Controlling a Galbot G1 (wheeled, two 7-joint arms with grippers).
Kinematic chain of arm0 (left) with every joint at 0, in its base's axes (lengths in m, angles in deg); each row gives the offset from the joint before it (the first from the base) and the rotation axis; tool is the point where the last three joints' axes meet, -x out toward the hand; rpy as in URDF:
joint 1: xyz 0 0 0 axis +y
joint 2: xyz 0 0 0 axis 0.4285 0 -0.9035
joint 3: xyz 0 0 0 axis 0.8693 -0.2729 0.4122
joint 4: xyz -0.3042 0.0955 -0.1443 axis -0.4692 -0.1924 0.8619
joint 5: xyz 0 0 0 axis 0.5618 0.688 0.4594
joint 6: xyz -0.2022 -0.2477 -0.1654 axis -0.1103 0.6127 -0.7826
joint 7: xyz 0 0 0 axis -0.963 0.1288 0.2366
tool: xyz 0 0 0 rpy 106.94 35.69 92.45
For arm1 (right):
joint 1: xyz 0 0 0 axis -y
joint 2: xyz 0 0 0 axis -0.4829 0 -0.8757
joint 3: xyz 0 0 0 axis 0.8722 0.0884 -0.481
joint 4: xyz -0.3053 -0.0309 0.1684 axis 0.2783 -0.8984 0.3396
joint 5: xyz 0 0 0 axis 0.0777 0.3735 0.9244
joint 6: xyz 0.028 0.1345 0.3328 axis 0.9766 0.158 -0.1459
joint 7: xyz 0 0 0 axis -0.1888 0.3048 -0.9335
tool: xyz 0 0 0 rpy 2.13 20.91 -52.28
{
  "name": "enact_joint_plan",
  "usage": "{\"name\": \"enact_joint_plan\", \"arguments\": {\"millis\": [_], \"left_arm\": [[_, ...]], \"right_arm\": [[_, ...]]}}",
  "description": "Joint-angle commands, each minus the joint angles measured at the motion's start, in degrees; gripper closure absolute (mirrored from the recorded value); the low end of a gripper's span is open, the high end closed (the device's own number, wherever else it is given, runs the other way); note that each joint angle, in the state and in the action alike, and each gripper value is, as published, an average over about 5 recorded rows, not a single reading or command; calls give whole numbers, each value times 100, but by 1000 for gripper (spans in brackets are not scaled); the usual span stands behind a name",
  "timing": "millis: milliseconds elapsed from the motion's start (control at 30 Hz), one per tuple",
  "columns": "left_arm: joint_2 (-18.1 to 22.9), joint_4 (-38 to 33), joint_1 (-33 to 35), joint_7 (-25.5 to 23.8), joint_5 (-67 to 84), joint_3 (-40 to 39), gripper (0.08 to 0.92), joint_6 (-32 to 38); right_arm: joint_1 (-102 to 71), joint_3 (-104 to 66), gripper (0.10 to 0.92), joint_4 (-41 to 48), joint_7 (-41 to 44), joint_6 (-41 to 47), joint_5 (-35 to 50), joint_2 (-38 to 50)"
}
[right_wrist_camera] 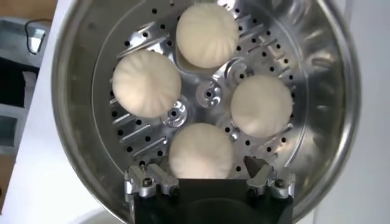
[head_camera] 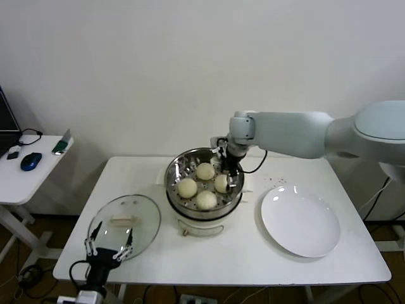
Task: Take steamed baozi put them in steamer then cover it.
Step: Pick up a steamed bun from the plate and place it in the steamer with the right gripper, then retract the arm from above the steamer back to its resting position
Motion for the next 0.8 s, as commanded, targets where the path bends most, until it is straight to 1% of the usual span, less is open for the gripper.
{"name": "enact_joint_plan", "arguments": {"millis": [33,133,233,300,433,600,800], "left_arm": [[-8,-15,12,2,-8,7,177,6],[-11,-32,11,10,-17,11,177,9],[-18,-32,3,58,-17,13,177,48],[-36,-30,18,105,-7,13,177,100],[-63,-59,17,173,11,1,177,156],[-21,-87,-118,237,-19,-15,177,166],[83,-75,-255,282,-160,33,177,292]], "right_arm": [[394,-321,203,-250,256,-72,94,529],[526,-600,203,-399,314,-155,-23,958],[592,-938,203,-714,67,-365,-206,1531],[565,-1159,203,-1031,-243,-594,-341,1964],[208,-1574,203,-1657,-1243,-1132,-526,2837],[-1322,-3005,203,-2130,-2366,-1687,-733,3973],[-3585,-5099,203,-2504,-3083,-2314,-965,4733]]}}
